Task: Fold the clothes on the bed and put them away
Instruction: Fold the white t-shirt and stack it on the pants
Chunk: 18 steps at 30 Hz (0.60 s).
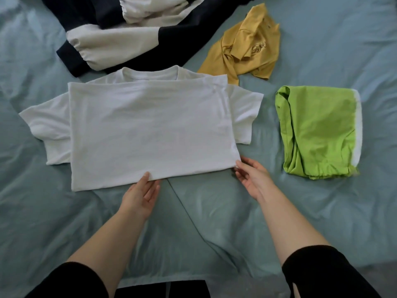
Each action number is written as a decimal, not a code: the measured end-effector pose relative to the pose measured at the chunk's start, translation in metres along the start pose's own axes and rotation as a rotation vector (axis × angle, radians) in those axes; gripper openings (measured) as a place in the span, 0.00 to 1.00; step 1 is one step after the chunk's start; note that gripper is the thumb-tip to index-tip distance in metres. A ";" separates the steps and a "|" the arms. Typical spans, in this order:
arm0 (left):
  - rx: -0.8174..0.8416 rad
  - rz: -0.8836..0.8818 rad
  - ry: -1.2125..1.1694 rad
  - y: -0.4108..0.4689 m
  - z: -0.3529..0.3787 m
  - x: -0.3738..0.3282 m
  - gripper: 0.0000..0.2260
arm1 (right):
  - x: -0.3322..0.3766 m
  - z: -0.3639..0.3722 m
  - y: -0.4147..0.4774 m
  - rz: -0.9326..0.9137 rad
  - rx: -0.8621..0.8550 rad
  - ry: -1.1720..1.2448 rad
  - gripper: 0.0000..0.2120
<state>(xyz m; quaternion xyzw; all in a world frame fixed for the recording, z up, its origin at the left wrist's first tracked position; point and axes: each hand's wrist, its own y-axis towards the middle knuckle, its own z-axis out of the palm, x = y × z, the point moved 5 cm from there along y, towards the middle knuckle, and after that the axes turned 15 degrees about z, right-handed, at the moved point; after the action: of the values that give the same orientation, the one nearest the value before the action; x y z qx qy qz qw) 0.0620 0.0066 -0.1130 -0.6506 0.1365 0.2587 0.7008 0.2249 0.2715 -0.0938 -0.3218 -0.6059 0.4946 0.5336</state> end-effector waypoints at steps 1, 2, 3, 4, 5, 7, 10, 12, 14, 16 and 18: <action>-0.024 0.012 -0.021 0.001 -0.003 -0.002 0.11 | -0.001 -0.002 0.000 -0.014 -0.011 0.007 0.11; -0.042 0.024 -0.027 0.001 -0.006 -0.003 0.12 | -0.003 -0.005 0.001 -0.029 -0.025 0.010 0.10; -0.051 0.034 -0.022 0.000 -0.011 -0.003 0.13 | -0.005 -0.008 0.000 -0.044 -0.043 0.006 0.09; -0.057 0.042 -0.011 -0.002 -0.016 -0.002 0.12 | -0.009 -0.013 -0.001 -0.058 -0.063 -0.010 0.09; -0.060 0.046 0.006 -0.004 -0.022 0.000 0.11 | -0.013 -0.018 -0.003 -0.070 -0.083 -0.036 0.09; -0.070 0.040 0.043 -0.011 -0.035 0.005 0.07 | -0.025 -0.030 -0.009 -0.084 -0.121 -0.104 0.09; -0.091 0.005 0.106 -0.027 -0.053 0.015 0.06 | -0.044 -0.051 -0.020 -0.079 -0.166 -0.164 0.10; -0.084 -0.019 0.134 -0.037 -0.062 0.027 0.06 | -0.055 -0.066 -0.026 -0.073 -0.197 -0.182 0.10; -0.052 -0.038 0.133 -0.043 -0.065 0.036 0.04 | -0.063 -0.076 -0.029 -0.068 -0.219 -0.181 0.10; -0.037 -0.033 0.113 -0.043 -0.066 0.034 0.02 | -0.067 -0.078 -0.030 -0.062 -0.208 -0.175 0.09; -0.078 0.016 0.071 -0.036 -0.074 0.018 0.02 | -0.069 -0.075 -0.028 -0.035 -0.171 -0.168 0.08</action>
<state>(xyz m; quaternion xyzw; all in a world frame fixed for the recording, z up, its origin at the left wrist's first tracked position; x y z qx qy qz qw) 0.1071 -0.0631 -0.1013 -0.6852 0.1562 0.2461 0.6675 0.3167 0.2184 -0.0942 -0.3128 -0.6942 0.4569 0.4599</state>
